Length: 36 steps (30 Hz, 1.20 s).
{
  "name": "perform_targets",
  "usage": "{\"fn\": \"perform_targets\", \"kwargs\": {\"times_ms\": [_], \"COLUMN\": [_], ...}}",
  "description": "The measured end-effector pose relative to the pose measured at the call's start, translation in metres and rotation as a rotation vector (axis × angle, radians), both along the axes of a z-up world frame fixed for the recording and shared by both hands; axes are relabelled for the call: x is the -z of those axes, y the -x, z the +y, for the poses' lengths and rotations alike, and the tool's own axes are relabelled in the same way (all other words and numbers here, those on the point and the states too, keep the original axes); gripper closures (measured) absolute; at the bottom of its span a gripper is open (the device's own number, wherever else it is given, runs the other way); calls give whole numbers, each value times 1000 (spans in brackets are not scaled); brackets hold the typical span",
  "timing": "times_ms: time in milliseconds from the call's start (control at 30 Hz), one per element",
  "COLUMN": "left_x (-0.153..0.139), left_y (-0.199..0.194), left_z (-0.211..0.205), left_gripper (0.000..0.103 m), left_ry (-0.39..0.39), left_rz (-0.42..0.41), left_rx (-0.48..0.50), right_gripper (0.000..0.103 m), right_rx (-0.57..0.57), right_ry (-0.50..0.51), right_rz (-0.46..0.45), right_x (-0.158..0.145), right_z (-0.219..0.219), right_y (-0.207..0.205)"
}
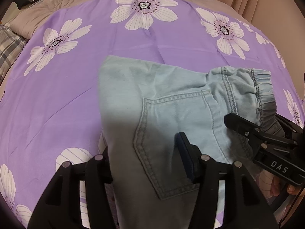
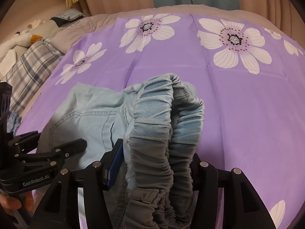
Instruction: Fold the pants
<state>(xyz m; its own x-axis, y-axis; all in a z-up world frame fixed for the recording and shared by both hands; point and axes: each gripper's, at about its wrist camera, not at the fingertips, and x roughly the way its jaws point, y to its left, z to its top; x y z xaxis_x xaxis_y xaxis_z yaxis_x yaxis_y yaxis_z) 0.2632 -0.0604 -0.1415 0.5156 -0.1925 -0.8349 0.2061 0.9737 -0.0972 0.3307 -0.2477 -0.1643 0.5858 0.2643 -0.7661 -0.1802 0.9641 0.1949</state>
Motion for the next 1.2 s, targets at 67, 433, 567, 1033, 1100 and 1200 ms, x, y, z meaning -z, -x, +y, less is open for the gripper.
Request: {"fn": "perform_targets", "kwargs": {"times_ms": [67, 433, 567, 1033, 1100, 1200], "left_x": [0, 1, 1, 2, 3, 3], "left_y": [0, 0, 0, 0, 0, 0], "left_z": [0, 0, 1, 2, 2, 2], "left_gripper": [46, 41, 39, 31, 30, 29], "left_ry": [-5, -15, -21, -30, -33, -35], "left_rz": [-1, 0, -1, 0, 0, 2], "left_rx": [-2, -12, -16, -34, -35, -37], "right_gripper": [47, 44, 42, 34, 34, 34], "right_rx": [2, 8, 11, 16, 17, 18], "right_ry": [1, 11, 12, 10, 9, 9], "right_rz": [3, 15, 18, 24, 26, 27], "right_x": [1, 2, 3, 5, 6, 6], "right_z": [0, 1, 1, 0, 0, 0], "right_y": [0, -1, -1, -2, -1, -1]}}
